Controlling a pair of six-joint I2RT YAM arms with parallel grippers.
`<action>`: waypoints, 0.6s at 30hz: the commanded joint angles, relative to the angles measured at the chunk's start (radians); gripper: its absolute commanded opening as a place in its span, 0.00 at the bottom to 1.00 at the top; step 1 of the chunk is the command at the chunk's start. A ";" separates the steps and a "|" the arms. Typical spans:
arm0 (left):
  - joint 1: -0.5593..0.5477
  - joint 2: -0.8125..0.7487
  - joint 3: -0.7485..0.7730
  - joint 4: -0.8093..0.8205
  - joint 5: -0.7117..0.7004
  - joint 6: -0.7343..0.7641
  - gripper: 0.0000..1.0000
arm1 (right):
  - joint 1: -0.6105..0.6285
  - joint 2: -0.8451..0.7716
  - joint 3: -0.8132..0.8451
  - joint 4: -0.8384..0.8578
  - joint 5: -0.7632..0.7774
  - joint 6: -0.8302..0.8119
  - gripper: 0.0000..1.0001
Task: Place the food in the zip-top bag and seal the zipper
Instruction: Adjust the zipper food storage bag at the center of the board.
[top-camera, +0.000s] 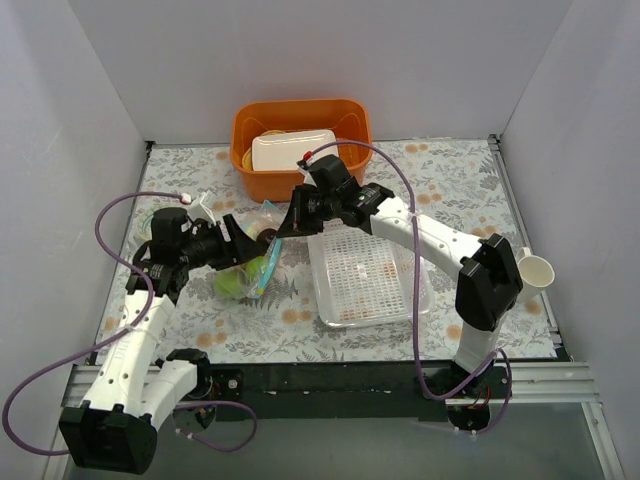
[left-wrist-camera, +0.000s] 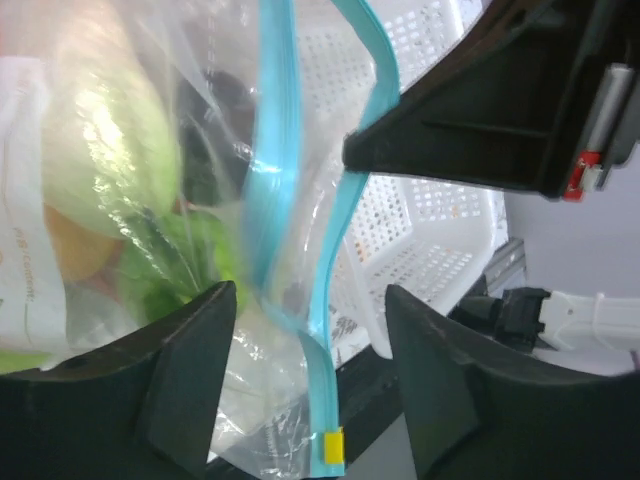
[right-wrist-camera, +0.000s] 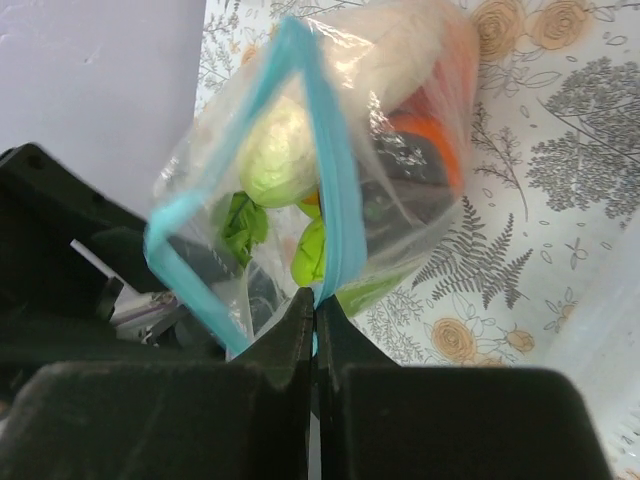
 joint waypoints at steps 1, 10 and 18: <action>0.002 -0.031 0.047 -0.017 0.078 0.014 0.72 | -0.021 -0.052 -0.026 -0.010 -0.023 -0.023 0.01; 0.002 -0.291 -0.020 -0.089 -0.059 -0.233 0.96 | -0.052 -0.063 -0.060 0.009 0.027 -0.037 0.01; 0.002 -0.540 -0.200 -0.111 -0.027 -0.520 0.90 | -0.052 -0.099 -0.127 0.096 0.063 0.005 0.01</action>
